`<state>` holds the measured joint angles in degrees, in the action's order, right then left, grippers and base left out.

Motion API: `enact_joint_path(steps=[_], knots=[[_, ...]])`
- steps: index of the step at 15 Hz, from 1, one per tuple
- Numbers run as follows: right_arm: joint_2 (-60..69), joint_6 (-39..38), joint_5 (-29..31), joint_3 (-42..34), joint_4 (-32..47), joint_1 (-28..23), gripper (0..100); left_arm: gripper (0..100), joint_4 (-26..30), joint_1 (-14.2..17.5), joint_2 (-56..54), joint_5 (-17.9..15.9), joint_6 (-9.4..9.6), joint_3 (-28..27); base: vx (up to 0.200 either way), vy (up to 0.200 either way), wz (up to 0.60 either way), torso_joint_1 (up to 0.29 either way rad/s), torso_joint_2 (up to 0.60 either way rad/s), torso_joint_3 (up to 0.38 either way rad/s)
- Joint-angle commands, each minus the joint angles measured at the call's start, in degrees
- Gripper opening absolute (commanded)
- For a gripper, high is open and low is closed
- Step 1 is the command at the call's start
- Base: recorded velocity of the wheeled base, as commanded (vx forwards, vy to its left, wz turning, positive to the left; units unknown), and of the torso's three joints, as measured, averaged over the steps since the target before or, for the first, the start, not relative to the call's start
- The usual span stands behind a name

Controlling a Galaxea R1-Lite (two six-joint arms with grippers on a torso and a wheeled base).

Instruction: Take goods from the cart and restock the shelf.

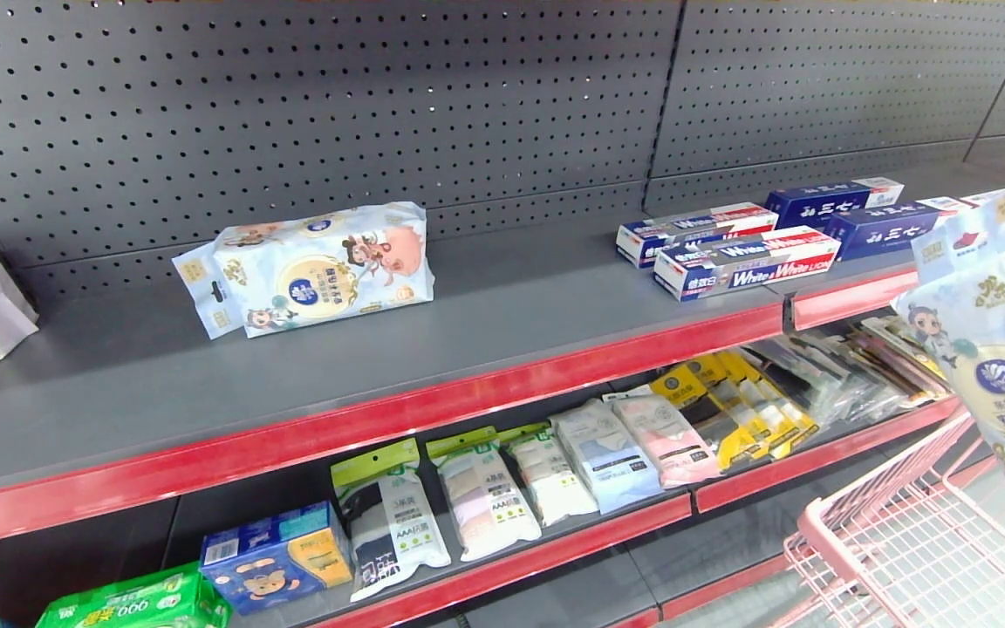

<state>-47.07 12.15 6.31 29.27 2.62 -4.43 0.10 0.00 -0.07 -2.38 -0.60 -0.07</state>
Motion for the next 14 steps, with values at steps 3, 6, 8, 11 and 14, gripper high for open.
enact_joint_path(steps=[3,6,8,11,14], knots=[[2.3,2.5,-0.3,-0.3,0.2,-0.1,0,100,0.0,0.0,0.1,0.0,-0.02,0.0,0.0,0.0,0.0,0.0,0.0,0.0],[2.9,3.1,-0.3,-1.1,0.3,-0.1,0,100,0.0,0.0,0.1,0.0,-0.02,0.0,0.0,0.0,0.0,0.0,0.0,0.0],[3.2,3.1,-0.3,-1.1,0.0,0.0,0,100,0.0,0.0,0.1,0.0,-0.02,0.0,0.0,0.0,0.0,0.0,0.0,0.0],[4.0,3.1,-0.3,-1.6,-0.1,0.0,0,100,0.0,0.0,0.1,0.0,-0.02,0.0,0.0,0.0,0.0,0.0,0.0,0.0],[4.4,3.2,-0.3,-2.0,-0.1,0.0,0,100,0.0,0.0,0.1,0.0,-0.02,0.0,0.0,0.0,0.0,0.128,-0.28,-0.162]])
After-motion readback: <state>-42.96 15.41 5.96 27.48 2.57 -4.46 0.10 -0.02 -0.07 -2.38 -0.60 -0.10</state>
